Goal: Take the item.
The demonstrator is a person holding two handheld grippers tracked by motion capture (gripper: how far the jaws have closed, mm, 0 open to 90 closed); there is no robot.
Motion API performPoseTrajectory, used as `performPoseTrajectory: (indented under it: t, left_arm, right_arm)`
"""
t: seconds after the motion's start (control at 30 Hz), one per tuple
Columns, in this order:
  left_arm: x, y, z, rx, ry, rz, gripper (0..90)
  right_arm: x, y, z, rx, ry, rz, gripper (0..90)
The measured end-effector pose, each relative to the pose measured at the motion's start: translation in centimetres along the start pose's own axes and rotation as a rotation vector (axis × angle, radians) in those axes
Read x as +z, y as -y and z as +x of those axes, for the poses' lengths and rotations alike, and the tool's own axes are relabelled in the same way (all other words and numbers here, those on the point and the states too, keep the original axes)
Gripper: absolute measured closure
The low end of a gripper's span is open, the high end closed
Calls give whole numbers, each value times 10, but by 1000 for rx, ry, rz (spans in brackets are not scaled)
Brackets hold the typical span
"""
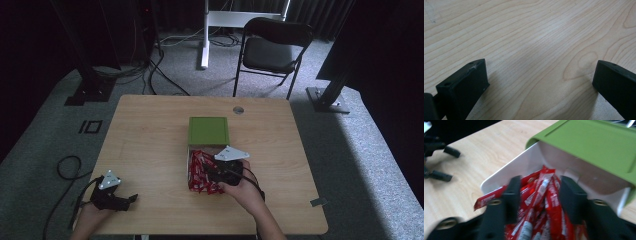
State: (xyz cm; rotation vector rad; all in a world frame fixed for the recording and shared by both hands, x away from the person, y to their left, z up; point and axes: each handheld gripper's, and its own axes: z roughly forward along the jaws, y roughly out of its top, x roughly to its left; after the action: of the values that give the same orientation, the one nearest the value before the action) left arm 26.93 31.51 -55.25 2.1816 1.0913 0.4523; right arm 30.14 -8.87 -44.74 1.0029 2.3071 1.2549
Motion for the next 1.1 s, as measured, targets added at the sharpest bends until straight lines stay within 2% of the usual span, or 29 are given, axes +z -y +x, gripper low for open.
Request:
performPoseTrajectory:
  t: [0.1, 0.17, 0.37, 0.47, 0.57, 0.7, 0.93, 1.1]
  left_arm:
    - [0, 0, 0, 0, 0, -1, 8]
    - [0, 0, 0, -1, 1, -2, 8]
    - [0, 0, 0, -1, 0, -2, 8]
    - [0, 0, 0, -1, 0, -2, 8]
    - [0, 0, 0, -1, 0, -2, 8]
    - [0, 0, 0, -1, 0, -2, 8]
    - [0, 0, 0, -1, 0, -2, 8]
    - [0, 0, 0, 1, 0, -1, 8]
  right_arm:
    - [6, 2, 0, 61, -19, 16, 631]
    - [10, 3, 1, 79, -20, 33, 638]
    - [24, 10, 5, 63, 11, 87, 725]
    - [31, 12, 8, 57, 44, 118, 756]
    - [34, 12, 8, 52, 68, 126, 765]
    - [40, 12, 10, 17, 104, 160, 760]
    - [44, 11, 9, 34, 116, 166, 820]
    - [37, 8, 9, 48, 94, 148, 830]
